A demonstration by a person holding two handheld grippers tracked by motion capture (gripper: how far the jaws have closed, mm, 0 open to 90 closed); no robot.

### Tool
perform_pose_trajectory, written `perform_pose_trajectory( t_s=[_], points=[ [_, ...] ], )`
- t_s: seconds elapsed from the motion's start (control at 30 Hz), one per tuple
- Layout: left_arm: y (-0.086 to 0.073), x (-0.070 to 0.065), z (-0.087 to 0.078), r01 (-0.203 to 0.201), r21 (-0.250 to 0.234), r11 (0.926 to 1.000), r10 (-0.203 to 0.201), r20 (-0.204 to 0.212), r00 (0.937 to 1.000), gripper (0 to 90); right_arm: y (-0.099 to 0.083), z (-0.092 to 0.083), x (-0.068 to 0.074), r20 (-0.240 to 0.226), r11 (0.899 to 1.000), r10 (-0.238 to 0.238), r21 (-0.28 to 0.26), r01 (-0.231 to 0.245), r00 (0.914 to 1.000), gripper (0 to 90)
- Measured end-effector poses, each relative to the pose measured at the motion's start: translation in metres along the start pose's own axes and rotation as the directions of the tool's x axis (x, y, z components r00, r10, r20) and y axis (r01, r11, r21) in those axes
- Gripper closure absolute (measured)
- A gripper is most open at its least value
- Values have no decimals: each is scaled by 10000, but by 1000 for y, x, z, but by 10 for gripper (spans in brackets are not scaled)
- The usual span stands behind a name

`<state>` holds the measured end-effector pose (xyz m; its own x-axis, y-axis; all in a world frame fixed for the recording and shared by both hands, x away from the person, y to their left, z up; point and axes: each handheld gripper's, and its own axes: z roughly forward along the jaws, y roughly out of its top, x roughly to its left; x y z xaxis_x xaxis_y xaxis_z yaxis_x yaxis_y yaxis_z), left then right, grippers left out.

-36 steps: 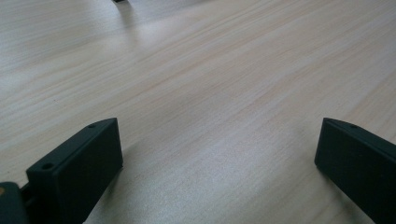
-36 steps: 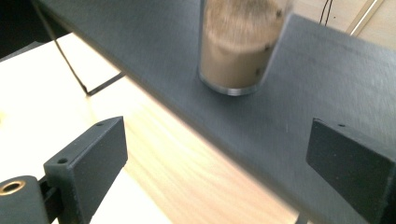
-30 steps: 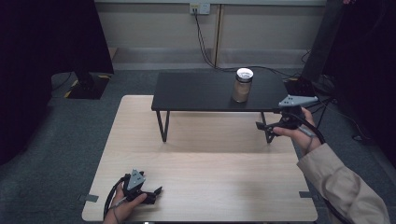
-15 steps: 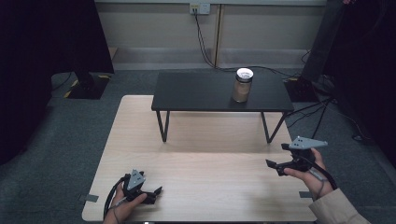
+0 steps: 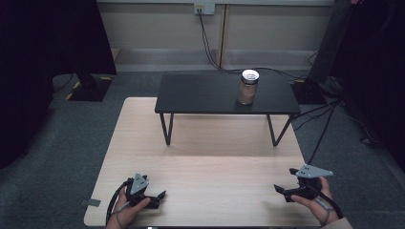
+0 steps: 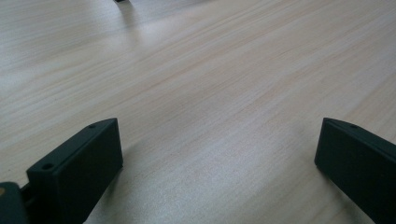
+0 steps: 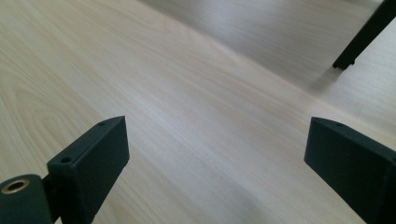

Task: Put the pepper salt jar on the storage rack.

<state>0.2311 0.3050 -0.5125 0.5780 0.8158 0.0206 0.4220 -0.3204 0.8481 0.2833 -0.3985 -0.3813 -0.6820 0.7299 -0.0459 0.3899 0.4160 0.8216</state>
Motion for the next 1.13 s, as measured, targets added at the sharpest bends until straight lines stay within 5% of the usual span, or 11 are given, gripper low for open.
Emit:
perform_pose_trajectory(
  t_s=[0.03,0.37,1.13],
  points=[
    [0,0,0,0,-1,10000,0,-1,10000,0,-53,11,16,164,9993,114,346,-120,9998,58],
    [0,0,0,0,-1,10000,0,-1,10000,0,-55,13,20,158,9997,-142,200,138,9998,58],
    [0,0,0,9,2,10000,-9,5,10000,0,-62,16,13,-46,9994,252,228,-251,9997,58]
  ],
)
